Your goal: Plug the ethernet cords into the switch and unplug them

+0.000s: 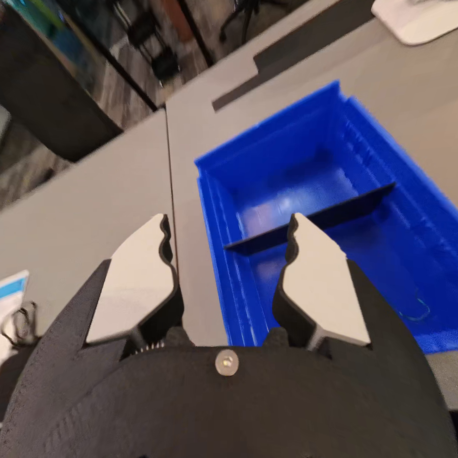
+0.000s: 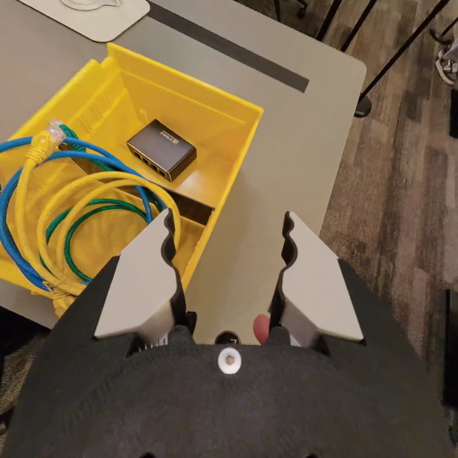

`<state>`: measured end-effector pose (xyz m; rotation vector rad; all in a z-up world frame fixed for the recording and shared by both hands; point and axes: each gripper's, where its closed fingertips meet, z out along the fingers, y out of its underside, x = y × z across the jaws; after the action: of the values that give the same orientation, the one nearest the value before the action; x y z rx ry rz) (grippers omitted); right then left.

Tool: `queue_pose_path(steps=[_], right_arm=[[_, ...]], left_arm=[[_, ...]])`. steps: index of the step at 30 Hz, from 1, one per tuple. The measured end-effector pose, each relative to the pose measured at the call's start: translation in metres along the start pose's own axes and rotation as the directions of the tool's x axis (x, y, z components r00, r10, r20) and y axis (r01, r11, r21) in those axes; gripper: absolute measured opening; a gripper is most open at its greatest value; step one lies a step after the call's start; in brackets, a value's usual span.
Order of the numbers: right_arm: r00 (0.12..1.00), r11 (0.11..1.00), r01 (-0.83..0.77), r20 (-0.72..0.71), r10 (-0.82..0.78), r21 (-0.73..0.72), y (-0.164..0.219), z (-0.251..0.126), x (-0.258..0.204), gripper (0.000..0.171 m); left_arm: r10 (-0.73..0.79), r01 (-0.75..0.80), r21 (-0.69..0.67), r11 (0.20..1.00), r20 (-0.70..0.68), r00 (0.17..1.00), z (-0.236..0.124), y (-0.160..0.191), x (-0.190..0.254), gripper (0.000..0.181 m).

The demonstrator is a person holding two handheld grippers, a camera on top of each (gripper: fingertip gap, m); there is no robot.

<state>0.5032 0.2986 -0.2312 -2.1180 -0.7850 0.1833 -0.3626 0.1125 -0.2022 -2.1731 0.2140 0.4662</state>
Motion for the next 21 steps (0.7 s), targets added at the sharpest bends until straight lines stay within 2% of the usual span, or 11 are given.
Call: queue_pose_path(steps=[2,5,11,14,18,21], right_arm=[[0.999,0.999,-0.04,-0.001,0.04,-0.003,0.014,-0.001,0.001,0.088],[0.998,0.998,-0.069,-0.01,0.069,-0.006,0.027,-0.003,0.001,0.089],[0.988,0.988,-0.154,0.026,0.153,0.03,0.041,-0.003,-0.013,0.087],[0.987,0.986,-0.162,0.03,0.161,0.028,0.051,-0.002,-0.022,0.086],[0.984,0.983,-0.175,0.036,0.173,0.063,0.056,-0.002,-0.032,0.081],[0.983,0.983,-0.178,0.053,0.175,0.053,0.063,0.004,-0.041,0.079]], left_arm=[[-0.067,0.066,-0.05,0.997,-0.025,0.997,0.004,0.028,-0.002,0.092],[-0.08,0.082,-0.115,0.99,0.015,0.997,0.008,0.063,-0.011,0.094],[-0.18,0.177,-0.161,0.971,-0.004,0.984,0.015,0.106,-0.015,0.087],[-0.253,0.236,-0.178,0.955,-0.078,0.964,0.018,0.119,-0.005,0.078],[-0.277,0.244,-0.215,0.946,-0.138,0.951,0.024,0.137,0.011,0.069],[-0.295,0.255,-0.22,0.942,-0.175,0.939,0.028,0.139,0.021,0.055]])
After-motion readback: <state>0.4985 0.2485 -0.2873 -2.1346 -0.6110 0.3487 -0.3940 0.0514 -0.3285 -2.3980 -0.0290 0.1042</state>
